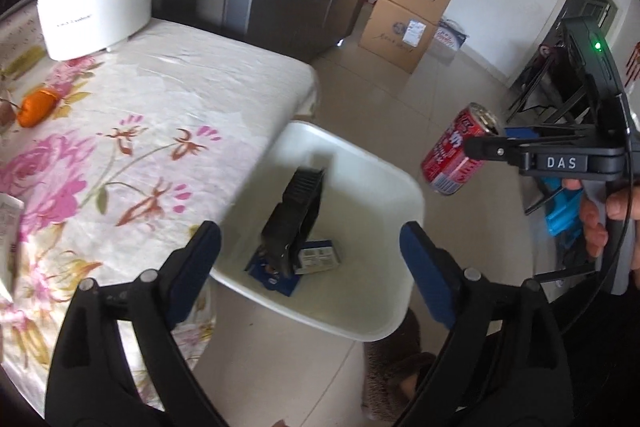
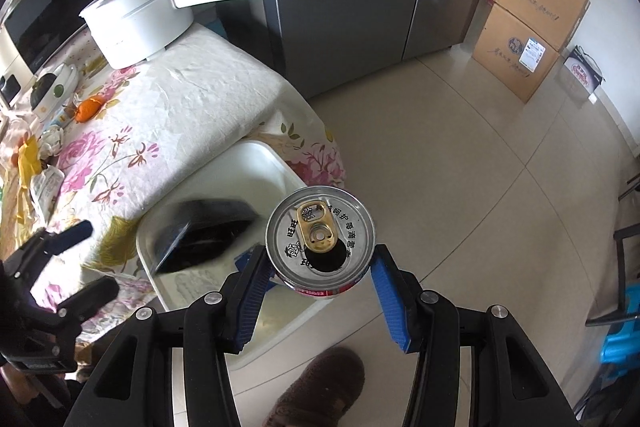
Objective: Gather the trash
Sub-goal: 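Carry the container and the red can with both tools over the white bin, then open the right tool to drop the red can into the white bin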
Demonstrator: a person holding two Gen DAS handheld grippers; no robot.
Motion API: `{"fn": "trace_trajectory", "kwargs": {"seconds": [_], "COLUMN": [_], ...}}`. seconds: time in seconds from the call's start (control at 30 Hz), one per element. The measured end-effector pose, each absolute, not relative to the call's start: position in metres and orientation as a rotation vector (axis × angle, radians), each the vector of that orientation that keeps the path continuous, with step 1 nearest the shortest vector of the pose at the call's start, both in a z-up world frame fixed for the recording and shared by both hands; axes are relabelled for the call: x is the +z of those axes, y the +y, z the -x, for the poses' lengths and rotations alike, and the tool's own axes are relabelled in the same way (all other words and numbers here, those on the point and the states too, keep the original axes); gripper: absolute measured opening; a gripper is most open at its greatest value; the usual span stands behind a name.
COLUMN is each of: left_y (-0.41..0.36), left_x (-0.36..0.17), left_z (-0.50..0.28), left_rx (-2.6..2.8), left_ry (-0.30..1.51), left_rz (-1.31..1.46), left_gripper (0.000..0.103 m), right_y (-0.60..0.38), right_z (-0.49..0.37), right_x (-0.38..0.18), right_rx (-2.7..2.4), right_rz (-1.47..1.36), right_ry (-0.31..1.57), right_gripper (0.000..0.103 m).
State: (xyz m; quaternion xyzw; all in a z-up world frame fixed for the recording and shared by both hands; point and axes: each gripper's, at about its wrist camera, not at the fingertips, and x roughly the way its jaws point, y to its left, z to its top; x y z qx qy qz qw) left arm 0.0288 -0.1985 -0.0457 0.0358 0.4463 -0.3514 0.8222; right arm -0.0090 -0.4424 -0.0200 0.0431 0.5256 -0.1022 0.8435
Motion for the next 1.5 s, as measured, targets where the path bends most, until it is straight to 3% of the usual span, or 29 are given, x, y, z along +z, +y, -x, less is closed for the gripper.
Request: {"fn": "trace_trajectory", "kwargs": {"seconds": [0.1, 0.6, 0.7, 0.73, 1.5], "left_y": [-0.192, -0.126, -0.109, -0.103, 0.064], "left_x": [-0.042, -0.040, -0.038, -0.038, -0.028], "left_z": [-0.028, -0.030, -0.028, -0.028, -0.041], "left_rx": [-0.695, -0.519, -0.484, -0.474, -0.185], "left_ry": [0.931, 0.973, 0.973, 0.973, 1.017], "left_rz": [-0.129, -0.119, -0.113, -0.108, 0.101], "left_gripper": [0.098, 0.101, 0.102, 0.102, 0.102], "right_y": [-0.440, -0.410, -0.403, -0.399, -0.252], "right_z": [0.008, -0.013, -0.017, -0.019, -0.066], "right_x": [-0.021, -0.040, -0.035, -0.034, -0.037], "right_rx": [-0.210, -0.166, -0.167, -0.162, 0.054], "right_rz": [-0.089, -0.066, -0.069, -0.070, 0.025], "right_ry": [1.112, 1.176, 1.152, 1.142, 1.170], "right_gripper": [0.053, 0.054, 0.072, 0.074, 0.079]}}
